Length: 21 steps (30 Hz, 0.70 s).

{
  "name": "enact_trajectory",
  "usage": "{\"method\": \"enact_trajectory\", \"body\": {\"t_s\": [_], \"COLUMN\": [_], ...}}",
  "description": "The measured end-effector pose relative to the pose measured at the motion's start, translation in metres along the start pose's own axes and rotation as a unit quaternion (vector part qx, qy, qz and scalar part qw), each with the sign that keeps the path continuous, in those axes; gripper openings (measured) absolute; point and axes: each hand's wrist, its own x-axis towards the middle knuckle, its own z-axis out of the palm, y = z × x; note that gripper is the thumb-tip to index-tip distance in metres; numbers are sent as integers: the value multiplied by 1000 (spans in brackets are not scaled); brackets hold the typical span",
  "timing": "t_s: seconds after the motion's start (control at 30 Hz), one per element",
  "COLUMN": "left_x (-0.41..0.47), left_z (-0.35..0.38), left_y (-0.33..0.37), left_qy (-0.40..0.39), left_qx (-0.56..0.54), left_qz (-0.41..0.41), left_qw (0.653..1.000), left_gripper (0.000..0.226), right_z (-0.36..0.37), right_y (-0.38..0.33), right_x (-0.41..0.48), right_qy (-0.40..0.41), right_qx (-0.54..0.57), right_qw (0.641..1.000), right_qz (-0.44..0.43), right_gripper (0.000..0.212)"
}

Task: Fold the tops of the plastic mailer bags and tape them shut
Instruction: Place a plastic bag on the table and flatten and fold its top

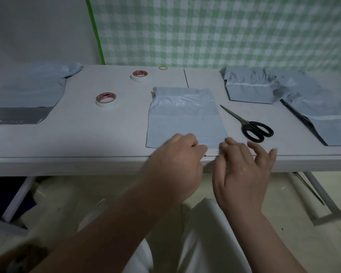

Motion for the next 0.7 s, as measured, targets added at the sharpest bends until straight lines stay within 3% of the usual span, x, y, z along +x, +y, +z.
{"method": "enact_trajectory", "body": {"t_s": [0.17,0.3,0.7], "left_x": [-2,-4,-25], "left_z": [-2,1,-3], "left_y": [4,7,-15], "left_qy": [29,39,101], "left_qx": [6,17,86], "left_qz": [-22,-22,-76], "left_qw": [999,999,988], "left_gripper": [39,41,22], "right_z": [-1,5,8], "right_y": [-7,-6,-11], "right_x": [-1,-2,-2], "right_qy": [-46,-69,-43], "right_qx": [79,78,54], "right_qw": [992,992,997], "right_qz": [-88,-64,-41], "right_gripper": [29,34,25]}}
